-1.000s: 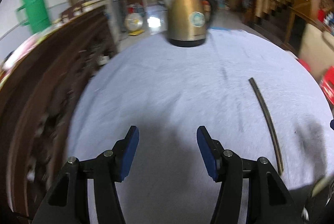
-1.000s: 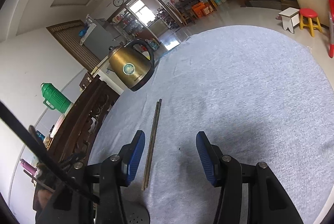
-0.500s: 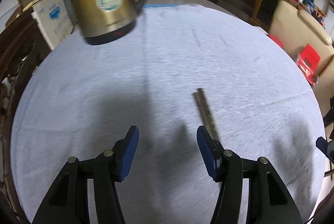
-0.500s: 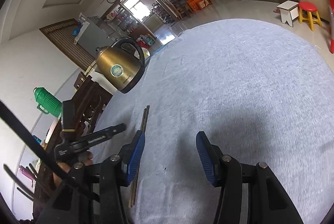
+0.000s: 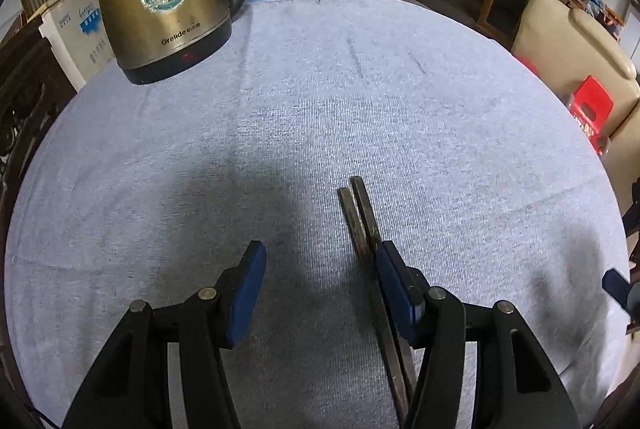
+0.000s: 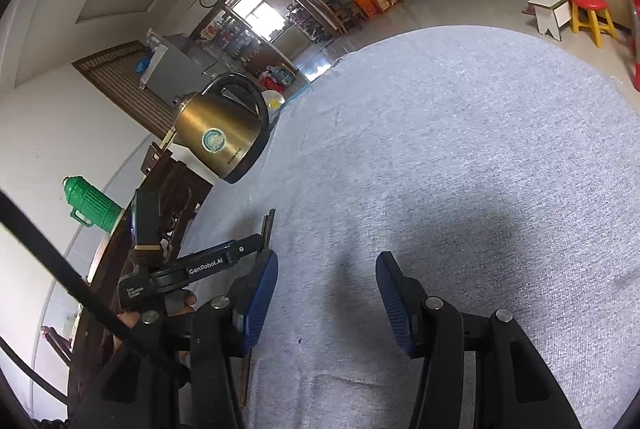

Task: Organize utensils
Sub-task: 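Grasp a dark chopstick with the left tool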

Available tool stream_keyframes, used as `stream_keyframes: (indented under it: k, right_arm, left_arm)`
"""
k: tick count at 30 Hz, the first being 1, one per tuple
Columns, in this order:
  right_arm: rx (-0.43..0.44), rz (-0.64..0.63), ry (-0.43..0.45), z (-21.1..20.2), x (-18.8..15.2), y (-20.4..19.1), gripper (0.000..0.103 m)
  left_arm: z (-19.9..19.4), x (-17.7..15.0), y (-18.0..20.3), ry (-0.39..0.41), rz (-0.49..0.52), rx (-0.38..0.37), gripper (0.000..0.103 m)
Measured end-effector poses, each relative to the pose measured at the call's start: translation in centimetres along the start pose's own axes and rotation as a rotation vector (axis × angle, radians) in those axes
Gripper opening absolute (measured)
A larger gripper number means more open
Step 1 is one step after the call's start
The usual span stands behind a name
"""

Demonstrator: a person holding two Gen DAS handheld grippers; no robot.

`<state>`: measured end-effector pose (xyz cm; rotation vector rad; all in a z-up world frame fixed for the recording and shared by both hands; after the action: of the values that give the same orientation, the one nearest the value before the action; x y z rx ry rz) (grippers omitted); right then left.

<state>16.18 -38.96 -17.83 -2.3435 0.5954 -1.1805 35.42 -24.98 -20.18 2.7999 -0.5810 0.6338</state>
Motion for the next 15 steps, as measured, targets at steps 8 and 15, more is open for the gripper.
stream_keyframes:
  k: [8,15]
  right_arm:
    - [0.008,0.003,0.0,0.0,0.1,-0.1,0.054]
    - [0.012,-0.035,-0.011,0.8,0.8,-1.3,0.054]
  left_arm:
    - [0.9,0.4,1.0,-0.025,0.001,0.024,0.062]
    - [0.4,0.2,-1.9,-0.049,-0.056,-0.023,0.061]
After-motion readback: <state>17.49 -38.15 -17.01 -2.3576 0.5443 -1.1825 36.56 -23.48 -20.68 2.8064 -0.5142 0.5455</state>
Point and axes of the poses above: each gripper's, at about its wrist camera, not at the fingertips, and z roughly the way its jaws point, y to its right, x to its top, the point moved 7 cm from there along z, roughly the way its jaws point, and after that the axes turned 12 degrees about -z, right-handed, at the moved point
